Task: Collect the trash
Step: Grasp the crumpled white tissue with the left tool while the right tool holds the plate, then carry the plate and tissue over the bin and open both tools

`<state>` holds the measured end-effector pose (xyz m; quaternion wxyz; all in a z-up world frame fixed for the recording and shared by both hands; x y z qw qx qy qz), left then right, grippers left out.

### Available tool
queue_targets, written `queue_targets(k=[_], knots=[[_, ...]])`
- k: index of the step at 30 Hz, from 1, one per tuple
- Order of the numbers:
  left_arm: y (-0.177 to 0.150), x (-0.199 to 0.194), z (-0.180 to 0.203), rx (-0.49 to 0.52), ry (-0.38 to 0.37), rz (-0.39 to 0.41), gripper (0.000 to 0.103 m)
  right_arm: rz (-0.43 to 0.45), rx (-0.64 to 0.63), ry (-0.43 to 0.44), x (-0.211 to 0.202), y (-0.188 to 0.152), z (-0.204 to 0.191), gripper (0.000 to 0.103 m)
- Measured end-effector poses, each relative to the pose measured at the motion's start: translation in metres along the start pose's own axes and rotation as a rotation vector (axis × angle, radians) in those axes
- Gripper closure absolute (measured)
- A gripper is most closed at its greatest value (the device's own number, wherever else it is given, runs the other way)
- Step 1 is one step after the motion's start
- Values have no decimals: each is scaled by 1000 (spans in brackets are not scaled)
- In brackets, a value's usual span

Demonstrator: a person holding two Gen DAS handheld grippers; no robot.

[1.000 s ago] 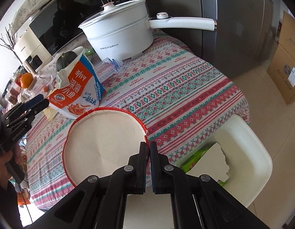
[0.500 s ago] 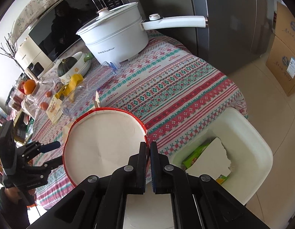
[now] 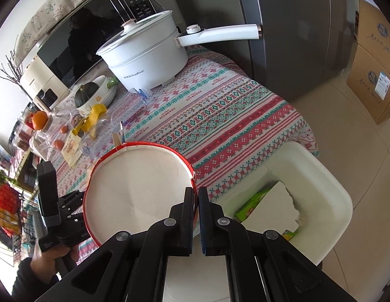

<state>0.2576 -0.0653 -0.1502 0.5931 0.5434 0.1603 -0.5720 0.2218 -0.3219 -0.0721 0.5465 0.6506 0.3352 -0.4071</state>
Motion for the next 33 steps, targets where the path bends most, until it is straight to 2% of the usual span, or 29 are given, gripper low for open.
queue_targets(k=[2,8,14,20,26,33], knots=[[-2,-10,-3,-34,-20,39,74,-1,2,-4,0,-1,3,98],[-13,-59,5,-42,-85,160,74,18,12,7,-7,0,1,98],[-30,-98,7,-82,-111,230,74,41,12,13,-15,-2,-5,98],[-44,-103,20,-127,-157,244,74,48,24,11,-21,-13,1,98],[-52,-88,48,-94,-193,221,74,43,28,-19,-23,-27,22,98],[-57,-66,84,-42,-223,189,74,19,66,-74,-18,-44,66,98]])
Point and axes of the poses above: each gripper's, at about its wrist camera, not at the fingertips, and x roughly the way its jaws point, z to its right, y to its top, the point moved 1 cm from there along x, roughly the way its jaws point, and after that the axes turned 14 degrees about -y, right-handed, at the moved point
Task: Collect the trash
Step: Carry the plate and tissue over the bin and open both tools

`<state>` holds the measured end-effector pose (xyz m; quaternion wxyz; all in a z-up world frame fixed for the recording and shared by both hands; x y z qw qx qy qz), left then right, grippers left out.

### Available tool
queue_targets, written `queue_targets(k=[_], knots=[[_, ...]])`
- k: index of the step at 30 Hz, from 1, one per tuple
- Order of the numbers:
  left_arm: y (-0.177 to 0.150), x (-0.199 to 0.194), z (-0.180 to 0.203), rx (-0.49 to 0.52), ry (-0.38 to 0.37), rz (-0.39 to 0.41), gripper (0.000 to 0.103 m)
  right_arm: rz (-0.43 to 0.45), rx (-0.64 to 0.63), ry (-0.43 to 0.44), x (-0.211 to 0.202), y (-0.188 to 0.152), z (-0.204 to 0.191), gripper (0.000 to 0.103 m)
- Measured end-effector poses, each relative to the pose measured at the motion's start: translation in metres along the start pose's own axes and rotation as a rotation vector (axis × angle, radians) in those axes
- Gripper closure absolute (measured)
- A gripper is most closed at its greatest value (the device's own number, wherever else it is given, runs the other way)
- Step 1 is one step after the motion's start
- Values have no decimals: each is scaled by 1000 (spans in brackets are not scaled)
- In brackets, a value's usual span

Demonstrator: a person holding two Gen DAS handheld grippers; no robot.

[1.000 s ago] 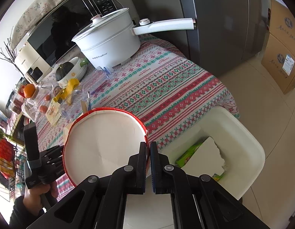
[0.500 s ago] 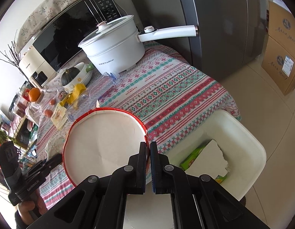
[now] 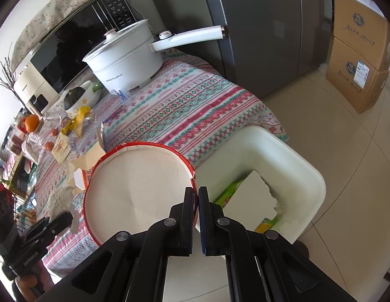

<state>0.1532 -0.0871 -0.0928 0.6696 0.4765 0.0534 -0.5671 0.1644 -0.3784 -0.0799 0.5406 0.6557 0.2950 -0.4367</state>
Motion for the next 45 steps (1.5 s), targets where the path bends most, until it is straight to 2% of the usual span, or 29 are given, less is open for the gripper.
queue_targets(k=[9,16,17,19,20,21,29,34,35,36,37,39,45], knots=[[-6,35,21,34,-23,-52,74,-58,74,-120,26,-8,65,98],[-4,67,36,61,-44,-98,74,-102,87,-170,45,-4,81,96],[-3,71,39,66,-50,-102,74,-117,86,-179,48,-4,82,94],[-1,79,42,72,-60,-110,74,-135,95,-177,49,-5,86,78],[-1,85,44,75,-65,-115,74,-133,105,-169,48,-5,88,65],[0,90,46,76,-68,-121,74,-126,112,-163,45,-5,91,56],[-1,144,61,166,-66,-195,73,-105,135,-162,32,-8,106,49],[-4,170,69,207,-90,-230,70,-94,144,-165,25,-11,111,47],[-5,172,70,215,-100,-228,69,-92,146,-168,24,-11,112,46],[-5,173,72,225,-114,-221,60,-89,148,-172,24,-11,113,46],[-5,174,73,230,-118,-226,42,-87,149,-175,23,-11,114,46],[-2,174,71,227,-59,-228,28,-84,154,-181,23,-11,116,45],[12,154,45,135,-10,-193,21,-85,168,-189,23,-9,117,43]])
Point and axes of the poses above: each gripper's, at about its wrist camera, not at the fingertips, and x roughly the way its jaws point, z to its right, y to its top, the point moved 1 cm from there along x, roughly the way its jaws point, and after that the axes turned 14 degrees about -y, right-handed, at the moved point
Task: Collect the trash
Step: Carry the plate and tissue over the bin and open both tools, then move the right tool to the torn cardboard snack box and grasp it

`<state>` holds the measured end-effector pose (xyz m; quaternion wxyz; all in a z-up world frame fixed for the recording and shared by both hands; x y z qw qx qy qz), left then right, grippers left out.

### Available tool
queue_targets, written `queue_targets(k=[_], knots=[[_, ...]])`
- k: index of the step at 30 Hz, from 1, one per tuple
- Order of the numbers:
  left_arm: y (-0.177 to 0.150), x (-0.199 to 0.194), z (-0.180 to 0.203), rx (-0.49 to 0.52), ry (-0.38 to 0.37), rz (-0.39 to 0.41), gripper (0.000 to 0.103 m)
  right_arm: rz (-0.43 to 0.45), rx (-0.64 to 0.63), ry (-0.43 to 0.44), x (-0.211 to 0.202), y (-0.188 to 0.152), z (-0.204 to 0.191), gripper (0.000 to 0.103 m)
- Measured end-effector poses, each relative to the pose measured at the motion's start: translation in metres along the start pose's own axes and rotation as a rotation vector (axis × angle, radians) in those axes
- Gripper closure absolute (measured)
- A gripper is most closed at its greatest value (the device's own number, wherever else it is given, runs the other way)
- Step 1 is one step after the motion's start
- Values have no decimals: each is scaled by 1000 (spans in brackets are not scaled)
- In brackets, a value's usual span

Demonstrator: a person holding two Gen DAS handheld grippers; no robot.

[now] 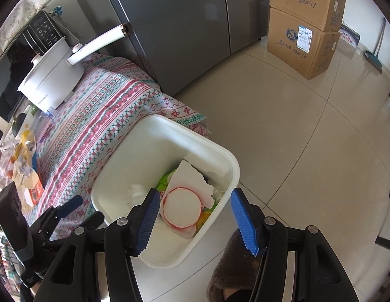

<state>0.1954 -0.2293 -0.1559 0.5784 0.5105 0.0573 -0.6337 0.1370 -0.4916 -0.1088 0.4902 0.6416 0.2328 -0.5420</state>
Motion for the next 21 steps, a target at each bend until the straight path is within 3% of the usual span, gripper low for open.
queue_targets(k=[13,16,21], knots=[[-4,-66,-26,-91,93,79,11,11,-13,40,-13,-2,-31,35],[-7,-83,-31,-92,136,95,2,22,-32,50,-19,-1,-47,35],[-17,-113,-47,-131,209,113,1,71,-143,41,-31,3,-91,34]])
Point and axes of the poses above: each gripper's, at about its wrist camera, not at the fingertips, and x roughly the way its jaws point, z to its right, y to its top, the point moved 1 cm from there along x, roughly the way its jaws point, and after that the axes turned 14 degrees about -y, right-handed, at the moved point
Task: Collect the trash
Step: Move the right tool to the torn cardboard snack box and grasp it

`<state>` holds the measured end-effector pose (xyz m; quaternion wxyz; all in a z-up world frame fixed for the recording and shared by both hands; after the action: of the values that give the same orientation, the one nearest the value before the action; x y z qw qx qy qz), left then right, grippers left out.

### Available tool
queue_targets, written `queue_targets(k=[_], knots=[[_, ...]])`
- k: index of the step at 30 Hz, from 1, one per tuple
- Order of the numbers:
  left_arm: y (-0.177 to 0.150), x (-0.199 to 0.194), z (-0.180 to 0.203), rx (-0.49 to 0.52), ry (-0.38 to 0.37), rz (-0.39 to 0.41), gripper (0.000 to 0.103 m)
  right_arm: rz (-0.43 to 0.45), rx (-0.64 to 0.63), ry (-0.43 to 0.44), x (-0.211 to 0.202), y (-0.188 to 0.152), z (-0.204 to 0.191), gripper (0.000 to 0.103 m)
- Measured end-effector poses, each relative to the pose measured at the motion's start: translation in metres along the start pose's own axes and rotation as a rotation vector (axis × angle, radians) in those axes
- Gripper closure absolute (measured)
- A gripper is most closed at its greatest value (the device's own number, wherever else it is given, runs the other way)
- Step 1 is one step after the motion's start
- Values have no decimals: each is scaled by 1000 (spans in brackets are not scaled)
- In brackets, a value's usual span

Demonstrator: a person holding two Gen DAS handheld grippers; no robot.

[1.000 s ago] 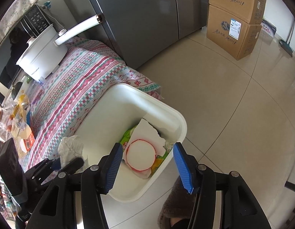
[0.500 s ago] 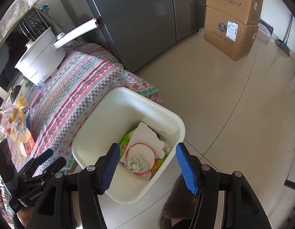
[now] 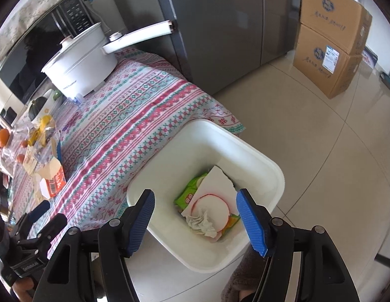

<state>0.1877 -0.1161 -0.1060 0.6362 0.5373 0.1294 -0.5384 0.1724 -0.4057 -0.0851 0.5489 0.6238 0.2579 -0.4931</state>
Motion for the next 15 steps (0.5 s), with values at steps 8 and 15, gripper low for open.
queue_targets(k=[8,15], knots=[[-9,-55,-49,-105,122,55,1,39,-73,72,-19,11,-66,32],[-24,-96,-84,-169,171,84,1,46,-109,169,-28,17,-138,30]])
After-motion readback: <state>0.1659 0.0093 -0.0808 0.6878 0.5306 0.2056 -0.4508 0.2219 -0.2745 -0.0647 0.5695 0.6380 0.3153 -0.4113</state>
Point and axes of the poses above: each gripper's, at about its wrist camera, not at the fingertips, and x roughly the way its jaws point, z to its right, y to its top, the point moved 1 cm from there along x, roughly the way its jaws point, and after that the axes turned 14 degrees about -y, right-handed, at the moved point
